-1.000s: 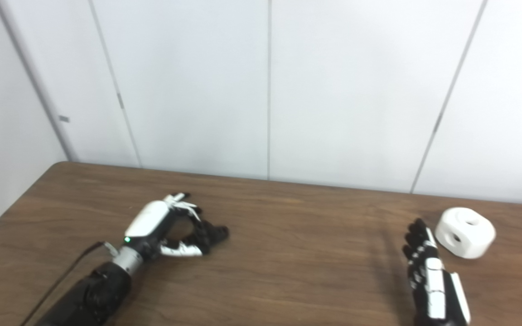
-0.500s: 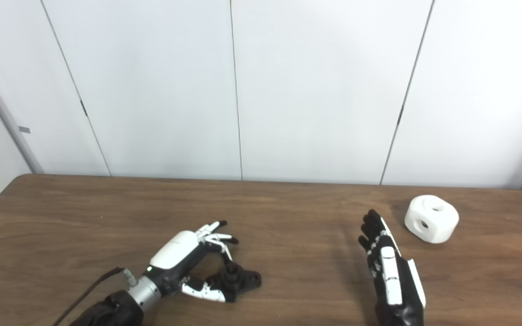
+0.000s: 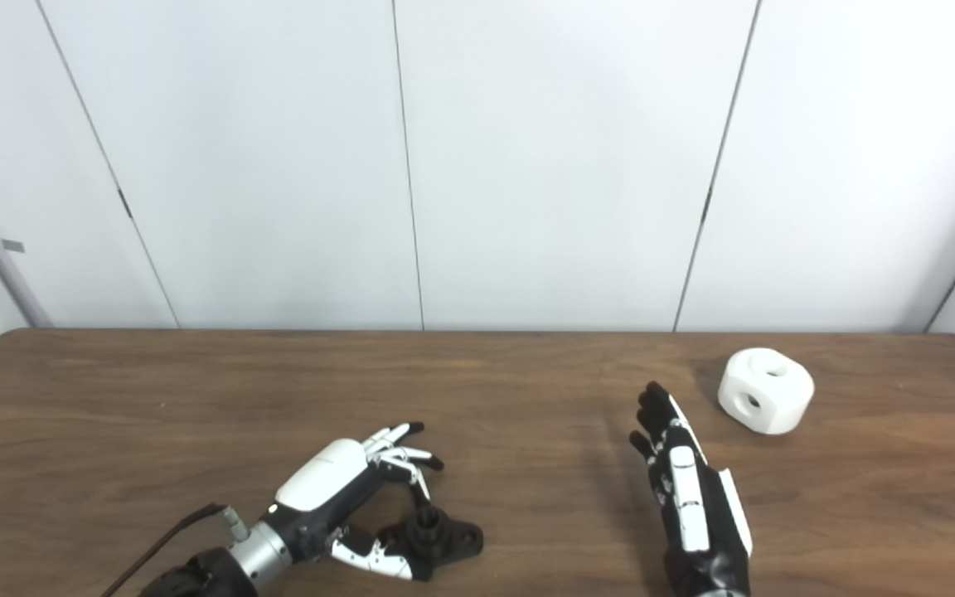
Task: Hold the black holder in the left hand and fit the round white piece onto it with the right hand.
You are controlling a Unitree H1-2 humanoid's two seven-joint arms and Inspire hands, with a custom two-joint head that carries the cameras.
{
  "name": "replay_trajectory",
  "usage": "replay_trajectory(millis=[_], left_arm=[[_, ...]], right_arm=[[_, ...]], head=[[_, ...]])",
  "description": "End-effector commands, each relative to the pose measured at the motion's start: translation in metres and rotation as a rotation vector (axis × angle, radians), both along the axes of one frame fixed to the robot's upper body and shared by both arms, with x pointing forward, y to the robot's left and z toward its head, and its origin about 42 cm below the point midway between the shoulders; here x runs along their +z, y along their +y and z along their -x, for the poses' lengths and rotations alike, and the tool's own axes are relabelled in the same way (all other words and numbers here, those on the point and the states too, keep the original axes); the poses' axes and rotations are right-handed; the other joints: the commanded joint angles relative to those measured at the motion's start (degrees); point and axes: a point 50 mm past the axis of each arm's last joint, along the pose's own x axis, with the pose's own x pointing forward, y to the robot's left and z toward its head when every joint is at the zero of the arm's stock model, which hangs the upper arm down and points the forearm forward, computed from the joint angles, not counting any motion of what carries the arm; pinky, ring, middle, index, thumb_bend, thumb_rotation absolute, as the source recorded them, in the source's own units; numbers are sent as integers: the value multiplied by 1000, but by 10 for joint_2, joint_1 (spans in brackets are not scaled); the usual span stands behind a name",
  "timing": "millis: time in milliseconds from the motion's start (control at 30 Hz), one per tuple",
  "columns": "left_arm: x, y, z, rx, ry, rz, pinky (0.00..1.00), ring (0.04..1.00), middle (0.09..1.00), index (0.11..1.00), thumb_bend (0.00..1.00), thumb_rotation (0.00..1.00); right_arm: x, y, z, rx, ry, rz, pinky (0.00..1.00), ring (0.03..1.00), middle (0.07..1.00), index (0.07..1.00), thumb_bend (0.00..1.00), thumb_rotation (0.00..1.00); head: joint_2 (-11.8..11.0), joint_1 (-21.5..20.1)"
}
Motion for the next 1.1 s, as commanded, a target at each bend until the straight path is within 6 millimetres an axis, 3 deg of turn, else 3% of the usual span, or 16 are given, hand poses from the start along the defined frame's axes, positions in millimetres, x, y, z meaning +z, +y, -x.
replay_trajectory(millis=[0,933,1067], left_arm=[[1,-5,3,-49,-4,-30,1000,997,818,480,524,53],[-3,12,-12,12,-20,-50,1000,1000,818,481,523,51],[-7,14,-14,10,-13,-48,1000,1000,814,481,523,51]], right_arm=[[15,4,-3,1,-72,-2,917,952,935,915,223,951],[19,4,7,13,-61,17,911,946,937,911,243,973],[25,0,11,24,-66,41,917,949,948,928,277,897]], head=[[0,-1],[3,-10],[1,-21]])
